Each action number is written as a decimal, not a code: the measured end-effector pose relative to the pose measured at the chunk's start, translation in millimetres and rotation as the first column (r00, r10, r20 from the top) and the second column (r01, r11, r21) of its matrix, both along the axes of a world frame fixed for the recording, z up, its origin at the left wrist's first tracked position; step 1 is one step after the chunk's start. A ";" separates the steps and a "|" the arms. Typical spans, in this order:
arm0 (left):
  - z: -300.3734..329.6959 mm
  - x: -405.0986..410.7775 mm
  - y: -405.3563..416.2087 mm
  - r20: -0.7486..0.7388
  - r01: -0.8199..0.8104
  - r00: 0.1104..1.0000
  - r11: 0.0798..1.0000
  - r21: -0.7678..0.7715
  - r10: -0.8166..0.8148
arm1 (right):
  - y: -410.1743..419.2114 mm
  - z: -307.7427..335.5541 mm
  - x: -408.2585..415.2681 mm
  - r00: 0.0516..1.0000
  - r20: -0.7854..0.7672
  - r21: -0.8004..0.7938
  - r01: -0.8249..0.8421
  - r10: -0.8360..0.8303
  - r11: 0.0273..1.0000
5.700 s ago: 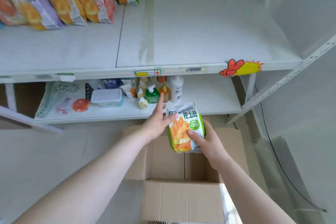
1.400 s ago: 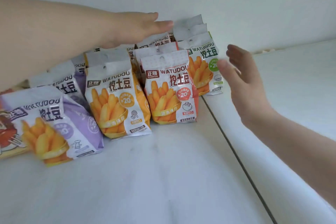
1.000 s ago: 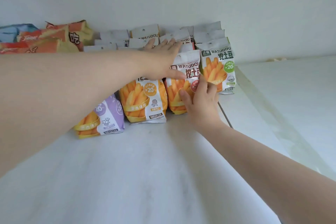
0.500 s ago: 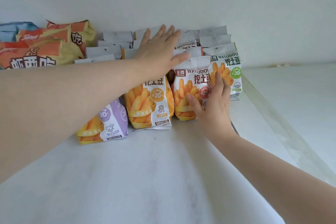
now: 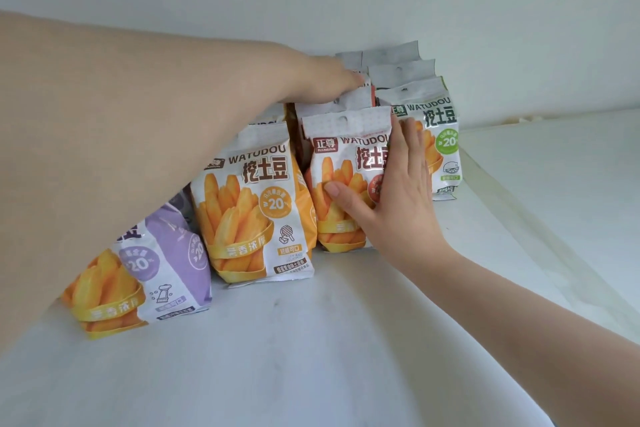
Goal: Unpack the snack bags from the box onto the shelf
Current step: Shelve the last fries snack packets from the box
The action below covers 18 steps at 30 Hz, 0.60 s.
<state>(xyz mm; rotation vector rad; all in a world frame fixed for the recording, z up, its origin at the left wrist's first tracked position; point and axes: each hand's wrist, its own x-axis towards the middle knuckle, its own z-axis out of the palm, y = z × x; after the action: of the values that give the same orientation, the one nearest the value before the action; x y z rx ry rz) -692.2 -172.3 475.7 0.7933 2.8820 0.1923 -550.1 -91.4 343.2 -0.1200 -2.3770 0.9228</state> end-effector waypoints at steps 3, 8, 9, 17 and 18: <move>0.2 -3.1 1.0 0.018 0.024 1.000 0.999 0.043 -0.024 | -0.1 -0.5 -1.2 1.000 -0.005 0.005 0.004 -0.004 1.000; -5.4 -10.1 -2.7 0.004 0.039 0.999 0.999 0.016 -0.039 | -0.8 0.6 -1.1 0.998 0.008 0.045 0.064 -0.064 0.997; -7.8 -11.2 -1.8 0.006 0.027 1.000 1.000 -0.002 -0.027 | -1.3 0.5 -1.2 0.998 0.015 0.038 0.063 -0.063 0.997; 2.7 2.5 -10.7 -0.177 0.097 0.980 0.995 0.025 -0.091 | -0.9 1.0 2.7 1.000 0.022 -0.017 0.019 -0.019 1.000; 7.4 8.3 -17.6 -0.230 0.117 0.967 0.993 0.030 -0.107 | -0.7 2.5 6.7 1.000 0.014 -0.050 0.015 -0.014 0.999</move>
<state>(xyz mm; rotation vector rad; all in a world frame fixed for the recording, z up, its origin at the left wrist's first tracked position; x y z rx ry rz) -683.8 -189.9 483.1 1.0479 3.0419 0.1613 -543.4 -92.1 345.7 -0.1636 -2.3634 0.9775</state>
